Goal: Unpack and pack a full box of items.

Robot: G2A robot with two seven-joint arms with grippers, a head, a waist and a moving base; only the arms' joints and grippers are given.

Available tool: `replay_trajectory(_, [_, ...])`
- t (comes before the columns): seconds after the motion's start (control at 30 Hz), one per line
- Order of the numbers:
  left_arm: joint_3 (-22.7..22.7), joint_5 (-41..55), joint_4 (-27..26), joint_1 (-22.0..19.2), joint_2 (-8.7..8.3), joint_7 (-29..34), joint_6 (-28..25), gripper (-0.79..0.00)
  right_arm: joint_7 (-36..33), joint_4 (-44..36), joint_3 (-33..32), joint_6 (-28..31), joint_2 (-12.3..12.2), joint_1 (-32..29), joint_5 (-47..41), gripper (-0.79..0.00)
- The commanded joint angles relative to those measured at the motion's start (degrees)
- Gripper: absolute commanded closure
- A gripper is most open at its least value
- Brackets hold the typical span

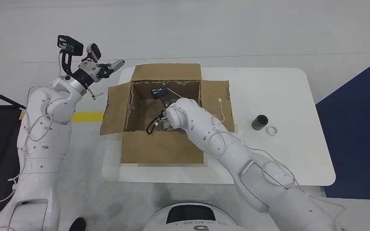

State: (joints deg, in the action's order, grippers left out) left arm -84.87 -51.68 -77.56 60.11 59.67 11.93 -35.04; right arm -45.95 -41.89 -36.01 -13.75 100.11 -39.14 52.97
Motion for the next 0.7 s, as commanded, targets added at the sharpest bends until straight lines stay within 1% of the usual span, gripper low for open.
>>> replay_trajectory(0.0, [0.0, 0.0, 0.0, 0.0, 0.0, 0.0, 0.0, -0.785, 0.14, 1.42, 0.58, -0.34, 0.64, 0.4, 0.12, -0.329])
replay_trajectory(0.07, [0.0, 0.0, 0.0, 0.0, 0.0, 0.0, 0.0, -0.785, 0.39, 2.68, 1.13, -1.03, 1.27, 0.76, 0.41, -0.259])
replay_trajectory(0.1, [0.0, 0.0, 0.0, 0.0, 0.0, 0.0, 0.0, -0.785, 0.51, 3.34, 1.36, -1.43, 1.57, 0.93, 0.55, -0.203])
replay_trajectory(0.13, [0.0, 0.0, 0.0, 0.0, 0.0, 0.0, 0.0, -0.785, 0.58, 3.88, 1.54, -1.67, 1.86, 1.09, 0.56, -0.175])
replay_trajectory(0.17, [0.0, 0.0, 0.0, 0.0, 0.0, 0.0, 0.0, -0.785, 0.73, 4.42, 1.67, -1.75, 2.14, 1.23, 0.52, -0.129])
replay_trajectory(0.2, [0.0, 0.0, 0.0, 0.0, 0.0, 0.0, 0.0, -0.785, 0.96, 4.91, 1.71, -1.71, 2.38, 1.37, 0.37, -0.018])
replay_trajectory(0.23, [0.0, 0.0, 0.0, 0.0, 0.0, 0.0, 0.0, -0.785, 1.42, 5.39, 1.68, -1.67, 2.58, 1.5, 0.28, 0.0])
replay_trajectory(0.33, [0.0, 0.0, 0.0, 0.0, 0.0, 0.0, 0.0, -0.785, 3.12, 6.11, 1.27, -1.9, 2.95, 1.81, 0.1, 0.0])
replay_trajectory(0.47, [0.0, 0.0, 0.0, 0.0, 0.0, 0.0, 0.0, -0.785, 4.99, 4.21, 0.11, -1.84, 2.72, 1.7, 0.34, 0.0])
replay_trajectory(0.57, [0.0, 0.0, 0.0, 0.0, 0.0, 0.0, 0.0, -0.785, 6.42, 0.12, -1.24, -1.54, 1.9, 0.51, 1.14, 0.0])
replay_trajectory(0.67, [0.0, 0.0, 0.0, 0.0, 0.0, 0.0, 0.0, -0.785, 8.04, -6.15, -3.38, -0.54, 0.34, -1.9, 2.78, 0.0])
